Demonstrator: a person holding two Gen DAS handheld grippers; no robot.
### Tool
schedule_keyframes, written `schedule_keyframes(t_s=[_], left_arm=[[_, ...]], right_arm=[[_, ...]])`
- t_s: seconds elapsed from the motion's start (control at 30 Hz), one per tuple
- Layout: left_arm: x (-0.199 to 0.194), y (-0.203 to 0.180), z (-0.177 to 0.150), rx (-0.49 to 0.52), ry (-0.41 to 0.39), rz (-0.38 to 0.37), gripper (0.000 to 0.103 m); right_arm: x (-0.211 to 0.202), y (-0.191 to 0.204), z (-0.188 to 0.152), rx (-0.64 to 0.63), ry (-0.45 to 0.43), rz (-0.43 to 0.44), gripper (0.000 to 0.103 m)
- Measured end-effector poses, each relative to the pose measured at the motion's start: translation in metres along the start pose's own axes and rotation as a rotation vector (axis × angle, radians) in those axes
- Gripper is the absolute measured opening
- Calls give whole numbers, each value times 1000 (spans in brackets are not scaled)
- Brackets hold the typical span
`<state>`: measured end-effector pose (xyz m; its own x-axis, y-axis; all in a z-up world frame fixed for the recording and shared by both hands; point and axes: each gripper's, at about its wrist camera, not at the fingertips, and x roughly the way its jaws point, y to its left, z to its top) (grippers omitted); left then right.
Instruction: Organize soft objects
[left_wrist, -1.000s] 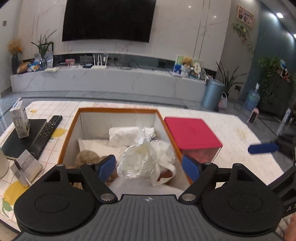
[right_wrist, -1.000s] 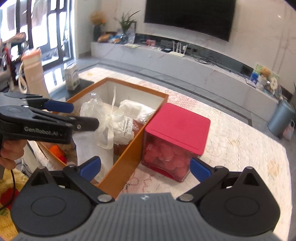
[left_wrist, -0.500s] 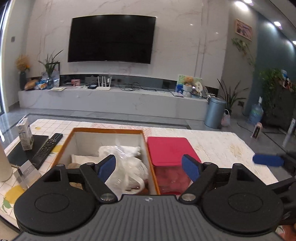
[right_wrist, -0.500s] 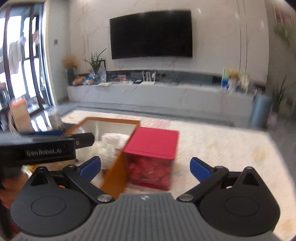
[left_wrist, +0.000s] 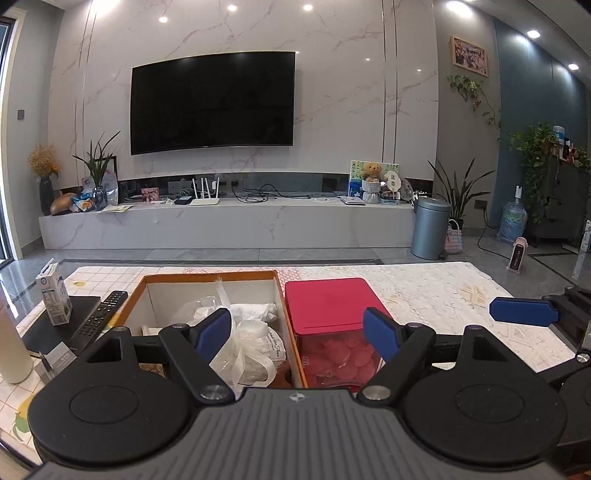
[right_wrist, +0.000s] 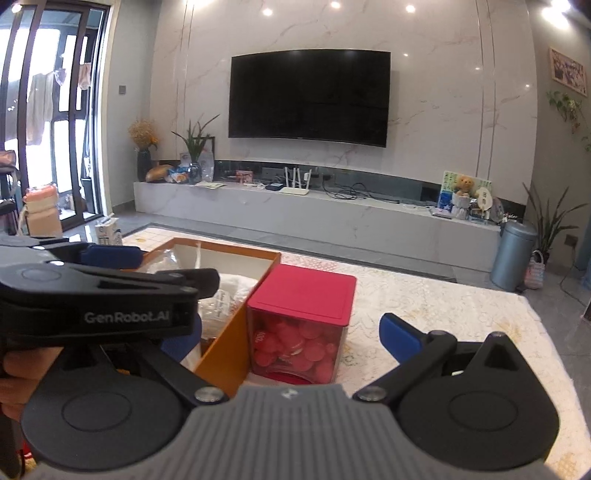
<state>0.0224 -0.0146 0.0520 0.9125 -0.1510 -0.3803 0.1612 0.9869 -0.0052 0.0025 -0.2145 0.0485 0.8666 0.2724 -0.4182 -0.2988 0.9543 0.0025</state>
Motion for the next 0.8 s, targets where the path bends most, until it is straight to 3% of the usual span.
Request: schedule_keyframes(t_s=[0.8], left_arm=[[-2,-3,-4,31,1,-12,95]], right_arm=[[3,1,-5,15,20,16,100]])
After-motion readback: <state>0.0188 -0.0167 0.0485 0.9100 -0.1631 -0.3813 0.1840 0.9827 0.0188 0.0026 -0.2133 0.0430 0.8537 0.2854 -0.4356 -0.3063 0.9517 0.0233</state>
